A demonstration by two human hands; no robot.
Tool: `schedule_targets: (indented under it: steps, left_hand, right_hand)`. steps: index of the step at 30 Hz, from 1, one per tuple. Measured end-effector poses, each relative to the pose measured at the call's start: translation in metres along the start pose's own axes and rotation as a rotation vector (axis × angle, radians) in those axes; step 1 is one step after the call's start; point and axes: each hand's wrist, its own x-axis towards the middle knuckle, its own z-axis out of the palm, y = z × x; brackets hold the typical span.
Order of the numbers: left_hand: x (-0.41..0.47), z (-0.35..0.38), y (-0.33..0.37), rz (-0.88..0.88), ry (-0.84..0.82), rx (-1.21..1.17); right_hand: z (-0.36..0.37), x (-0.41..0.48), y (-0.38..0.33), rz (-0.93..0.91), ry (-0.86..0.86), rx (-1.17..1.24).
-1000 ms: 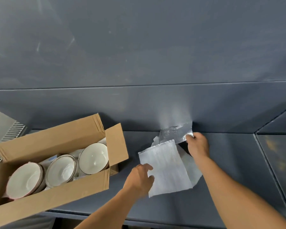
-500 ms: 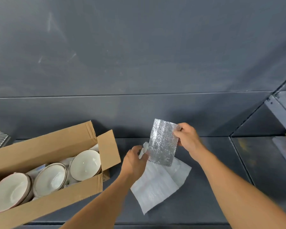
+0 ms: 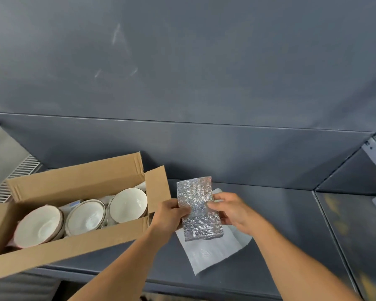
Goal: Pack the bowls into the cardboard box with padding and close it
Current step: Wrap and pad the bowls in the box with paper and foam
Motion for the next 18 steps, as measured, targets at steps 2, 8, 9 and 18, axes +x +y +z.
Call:
schedule_targets:
  steps: [2, 8, 9, 18]
  left_hand:
    - [-0.004, -0.006, 0.000, -0.007, -0.012, -0.064]
    - [-0.012, -0.020, -0.003, -0.039, -0.094, -0.267]
    - [-0.013, -0.022, -0.005, -0.037, -0.094, -0.290]
    - [-0.024, -0.032, -0.006, -0.091, -0.130, -0.371]
  right_hand:
    - [0.005, -0.002, 0.001, -0.003, -0.013, -0.015]
    - [0.011, -0.001, 0.000, -0.031, -0.055, 0.178]
    - [0.013, -0.003, 0.001, -0.023, -0.056, 0.203]
    - [0.025, -0.004, 0.004, 0.051, -0.125, 0.222]
